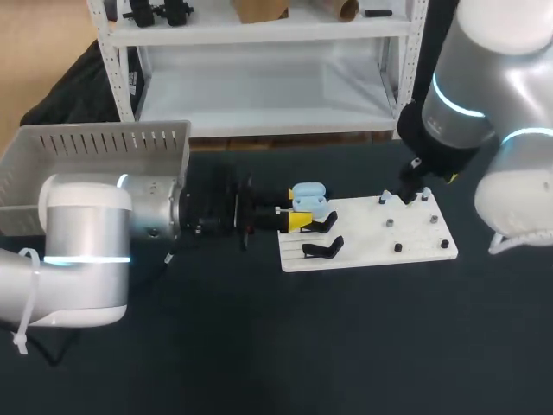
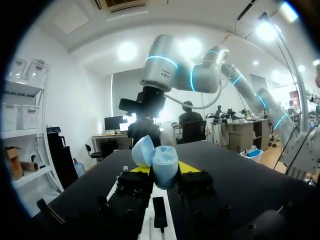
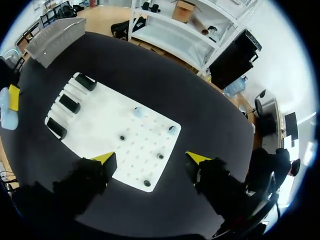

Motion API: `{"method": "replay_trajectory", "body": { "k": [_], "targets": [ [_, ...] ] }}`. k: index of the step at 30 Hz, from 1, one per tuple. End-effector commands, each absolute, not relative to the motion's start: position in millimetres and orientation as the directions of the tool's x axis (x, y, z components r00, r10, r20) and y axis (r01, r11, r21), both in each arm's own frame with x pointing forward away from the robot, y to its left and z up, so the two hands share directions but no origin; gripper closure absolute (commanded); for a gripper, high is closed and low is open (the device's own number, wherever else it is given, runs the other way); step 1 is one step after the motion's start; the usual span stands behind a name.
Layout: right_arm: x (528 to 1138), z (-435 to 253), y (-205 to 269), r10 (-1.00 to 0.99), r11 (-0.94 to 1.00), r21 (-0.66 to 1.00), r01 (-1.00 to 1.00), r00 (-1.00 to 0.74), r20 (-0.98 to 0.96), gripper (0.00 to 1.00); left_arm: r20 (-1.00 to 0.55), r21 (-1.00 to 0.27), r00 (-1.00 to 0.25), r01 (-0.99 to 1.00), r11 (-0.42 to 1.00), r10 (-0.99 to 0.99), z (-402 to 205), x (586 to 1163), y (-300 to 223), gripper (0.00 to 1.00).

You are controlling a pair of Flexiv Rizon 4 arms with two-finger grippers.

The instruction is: Pick up each earbud case from the left stands, insert the matching earbuds, close the lid, and place the case in the box.

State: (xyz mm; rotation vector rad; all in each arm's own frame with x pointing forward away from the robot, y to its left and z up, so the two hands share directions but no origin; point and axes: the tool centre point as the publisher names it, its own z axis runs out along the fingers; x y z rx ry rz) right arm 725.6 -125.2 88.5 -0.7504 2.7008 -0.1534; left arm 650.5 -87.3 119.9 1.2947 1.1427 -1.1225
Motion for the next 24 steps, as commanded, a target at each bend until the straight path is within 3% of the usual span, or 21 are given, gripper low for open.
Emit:
{"method": "replay_trajectory", "body": {
  "k": [1, 10, 15, 19, 24],
  "targets": [
    [745.6, 78.7, -131.2, -0.516, 0.856, -0.178, -0.485, -0.817, -0.256, 0.18, -0.993, 0.112, 0.112, 0.994, -0.011, 0.033, 119.8, 648.9, -87.5, 1.0],
    [755.3, 65.6, -142.8, -0.542, 0.84, -0.181, -0.512, -0.805, -0.241, 0.3, -0.993, 0.112, 0.112, 0.994, -0.011, 0.033, 119.8, 648.9, -87.5, 1.0],
    [759.1, 56.8, -146.1, -0.559, 0.829, -0.189, -0.527, -0.796, -0.233, 0.44, -0.993, 0.112, 0.112, 0.994, -0.011, 0.033, 119.8, 648.9, -87.5, 1.0],
    [760.4, 49.9, -146.9, -0.571, 0.82, -0.192, -0.539, -0.79, -0.222, 0.41, -0.993, 0.112, 0.112, 0.994, -0.011, 0.033, 119.8, 648.9, -87.5, 1.0],
    [761.6, 43.3, -146.3, -0.594, 0.803, -0.211, -0.557, -0.777, -0.21, 0.44, -0.993, 0.112, 0.112, 0.994, -0.011, 0.033, 119.8, 648.9, -87.5, 1.0]
  ]
}}
